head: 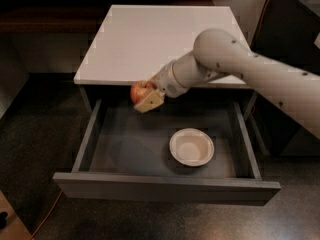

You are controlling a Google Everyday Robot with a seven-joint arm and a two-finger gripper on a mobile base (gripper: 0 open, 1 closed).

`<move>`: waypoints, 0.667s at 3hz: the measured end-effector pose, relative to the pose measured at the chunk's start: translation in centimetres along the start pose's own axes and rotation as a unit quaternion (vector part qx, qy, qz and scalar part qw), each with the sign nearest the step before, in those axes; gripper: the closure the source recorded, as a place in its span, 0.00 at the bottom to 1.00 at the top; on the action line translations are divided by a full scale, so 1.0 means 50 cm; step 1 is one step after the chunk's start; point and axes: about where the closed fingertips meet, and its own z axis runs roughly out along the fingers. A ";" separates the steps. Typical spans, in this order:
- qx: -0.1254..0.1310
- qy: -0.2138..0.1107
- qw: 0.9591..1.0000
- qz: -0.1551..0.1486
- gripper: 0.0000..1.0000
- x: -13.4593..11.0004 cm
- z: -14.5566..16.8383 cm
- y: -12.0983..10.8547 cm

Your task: Pick apple from top drawer and place on counter

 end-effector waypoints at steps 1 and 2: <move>-0.016 -0.002 1.000 -0.027 1.00 -0.043 -0.038 -0.014; -0.019 -0.001 0.998 -0.059 1.00 -0.092 -0.069 -0.060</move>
Offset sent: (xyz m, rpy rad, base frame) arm 0.0385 -0.0074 0.0950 -0.0296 -0.1062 0.1458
